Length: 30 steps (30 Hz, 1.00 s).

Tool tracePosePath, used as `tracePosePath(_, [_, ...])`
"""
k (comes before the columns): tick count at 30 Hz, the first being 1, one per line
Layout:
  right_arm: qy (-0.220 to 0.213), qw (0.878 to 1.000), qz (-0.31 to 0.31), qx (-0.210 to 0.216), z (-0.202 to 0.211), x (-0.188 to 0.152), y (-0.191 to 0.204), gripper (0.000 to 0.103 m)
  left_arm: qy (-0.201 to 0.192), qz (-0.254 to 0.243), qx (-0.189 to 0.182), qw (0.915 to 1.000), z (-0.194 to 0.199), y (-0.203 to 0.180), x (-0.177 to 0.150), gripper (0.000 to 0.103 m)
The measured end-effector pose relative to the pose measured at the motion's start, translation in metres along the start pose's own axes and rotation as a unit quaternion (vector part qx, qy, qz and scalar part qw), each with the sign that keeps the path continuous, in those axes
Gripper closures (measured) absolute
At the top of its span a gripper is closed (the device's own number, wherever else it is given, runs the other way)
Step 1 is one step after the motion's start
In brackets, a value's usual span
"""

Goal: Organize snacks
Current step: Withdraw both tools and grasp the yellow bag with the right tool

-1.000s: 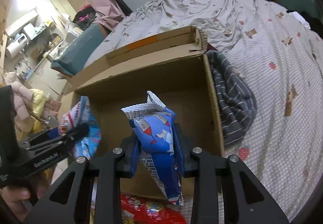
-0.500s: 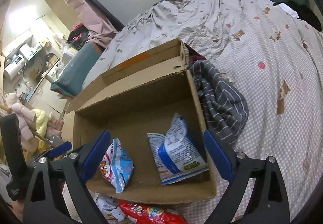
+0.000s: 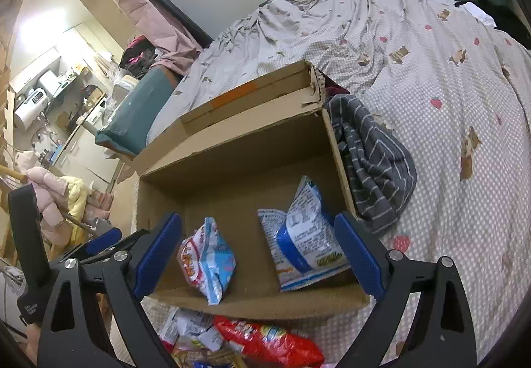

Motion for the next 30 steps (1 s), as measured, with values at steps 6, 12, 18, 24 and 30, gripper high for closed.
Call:
tracePosePath(6, [-0.010, 1.000, 0.007, 0.009, 0.032, -0.006, 0.013, 0.007, -0.017, 0.001, 0.003, 0.9999, 0.029, 0.010, -0.008, 0.024])
tracePosePath(12, [0.003, 1.000, 0.001, -0.006, 0.054, -0.032, 0.005, 0.007, -0.006, 0.019, 0.002, 0.9998, 0.053, 0.029, -0.037, 0.024])
tracePosePath(18, [0.023, 0.999, 0.000, -0.025, 0.070, -0.060, -0.003, 0.007, 0.003, 0.034, -0.006, 0.9994, 0.079, 0.043, -0.070, 0.024])
tracePosePath(24, [0.046, 0.998, 0.006, -0.035, 0.087, -0.092, -0.009, 0.007, -0.007, 0.004, -0.012, 0.9999, 0.102, 0.039, -0.101, 0.024])
tracePosePath(30, [0.075, 0.996, 0.007, -0.055, 0.090, -0.118, -0.024, 0.007, -0.004, 0.015, -0.006, 0.9999, 0.104, 0.042, -0.112, 0.020])
Point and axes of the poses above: each gripper's, at about its wrist camera, not at the fingertips, and z roughly against the way its jaws point, y to its left, x to its top, the point moved 10 cm from there along -z, roughly the way its jaws point, and after that the axes turned 4 degrees about -y, right-handed, at the moved point
